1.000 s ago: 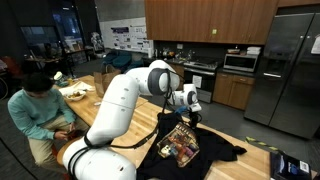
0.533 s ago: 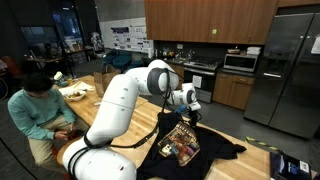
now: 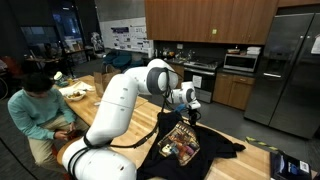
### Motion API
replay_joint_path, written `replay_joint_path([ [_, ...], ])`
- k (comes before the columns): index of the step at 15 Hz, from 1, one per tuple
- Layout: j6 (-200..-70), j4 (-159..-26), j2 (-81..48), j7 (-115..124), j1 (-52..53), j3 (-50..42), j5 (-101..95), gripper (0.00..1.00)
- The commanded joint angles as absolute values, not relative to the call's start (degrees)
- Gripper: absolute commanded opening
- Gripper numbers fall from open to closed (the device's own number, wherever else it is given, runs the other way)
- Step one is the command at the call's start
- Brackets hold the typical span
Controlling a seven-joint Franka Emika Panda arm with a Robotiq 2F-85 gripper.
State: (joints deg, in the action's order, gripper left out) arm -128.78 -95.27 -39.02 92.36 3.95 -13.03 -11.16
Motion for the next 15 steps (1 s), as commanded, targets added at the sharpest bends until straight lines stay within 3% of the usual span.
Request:
replay_joint_path([
  [1,-127.7,-95.9,-37.2,90.7,3.9,-13.0,-11.6,0.01],
  [4,-127.7,-96.1,-36.7,89.6,3.8,-12.8,-11.3,0.01],
  [5,-127.5,-96.2,-36.3,89.0,3.7,-12.8,-11.4,0.3],
  [7,-127.6,-96.4,-35.9,88.1,3.7,-12.7,-11.4,0.34],
  [8,-128.1,-96.6,-35.6,87.9,3.9,-12.8,-11.5,0.08],
  [11,-128.4,-96.9,-34.9,87.1,3.8,-12.8,-11.6,0.0],
  [15,-128.3,-97.0,-34.4,86.8,3.7,-13.0,-11.4,0.01],
])
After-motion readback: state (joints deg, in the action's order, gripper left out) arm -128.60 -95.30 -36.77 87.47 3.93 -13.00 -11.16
